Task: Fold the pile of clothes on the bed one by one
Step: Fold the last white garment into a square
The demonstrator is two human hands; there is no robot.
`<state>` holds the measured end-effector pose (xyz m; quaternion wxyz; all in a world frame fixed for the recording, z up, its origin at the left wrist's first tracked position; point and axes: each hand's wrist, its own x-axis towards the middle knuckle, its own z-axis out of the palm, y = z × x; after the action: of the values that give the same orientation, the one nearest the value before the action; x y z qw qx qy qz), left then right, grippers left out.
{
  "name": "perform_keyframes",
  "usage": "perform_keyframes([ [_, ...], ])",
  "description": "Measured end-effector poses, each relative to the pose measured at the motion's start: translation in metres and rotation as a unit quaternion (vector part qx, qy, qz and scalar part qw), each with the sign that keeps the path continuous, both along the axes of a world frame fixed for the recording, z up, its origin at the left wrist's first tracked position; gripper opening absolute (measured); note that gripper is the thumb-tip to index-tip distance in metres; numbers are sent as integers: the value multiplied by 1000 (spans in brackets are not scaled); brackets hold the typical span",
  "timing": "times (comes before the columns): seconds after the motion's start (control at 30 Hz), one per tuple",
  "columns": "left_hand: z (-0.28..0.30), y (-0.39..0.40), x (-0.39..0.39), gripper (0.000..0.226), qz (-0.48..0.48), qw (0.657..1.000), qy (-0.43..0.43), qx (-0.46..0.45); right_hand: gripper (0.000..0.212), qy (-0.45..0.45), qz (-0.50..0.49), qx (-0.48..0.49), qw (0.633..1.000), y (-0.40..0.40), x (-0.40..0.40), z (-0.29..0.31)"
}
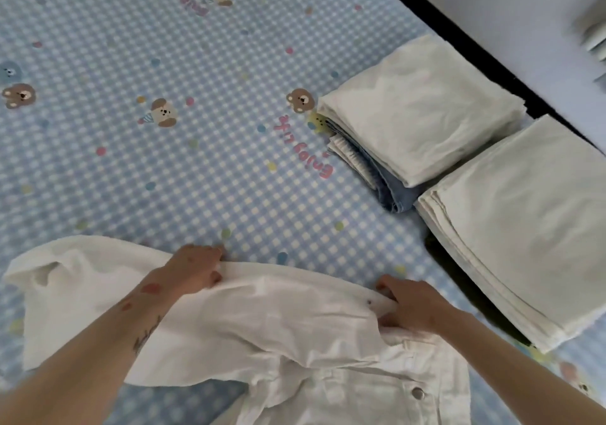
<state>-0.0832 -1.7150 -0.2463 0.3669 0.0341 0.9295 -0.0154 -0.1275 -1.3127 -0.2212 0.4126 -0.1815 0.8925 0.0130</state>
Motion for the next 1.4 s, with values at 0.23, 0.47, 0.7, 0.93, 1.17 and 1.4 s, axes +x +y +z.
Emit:
perform_keyframes([
  [0.23,23,12,-77,19,94,978,188,10,24,275,-41,5,961,16,-33,1],
  [0.47,-5,102,-55,45,92,913,397,11,40,396,-95,-58,912,-23,-11,-18],
  [0.7,-64,140,54,62,-63,962,244,106,59,274,42,-59,959,12,58,-60],
  [0.93,-10,78,128,58,157,942,298,-9,58,327,-65,-143,932,11,116,-25],
  [1.17,12,128,363,103,-105,974,141,145,41,287,315,-247,870,13,292,-27],
  [1.4,17,104,397,83,71,982,123,128,54,243,278,-279,886,20,287,-20],
])
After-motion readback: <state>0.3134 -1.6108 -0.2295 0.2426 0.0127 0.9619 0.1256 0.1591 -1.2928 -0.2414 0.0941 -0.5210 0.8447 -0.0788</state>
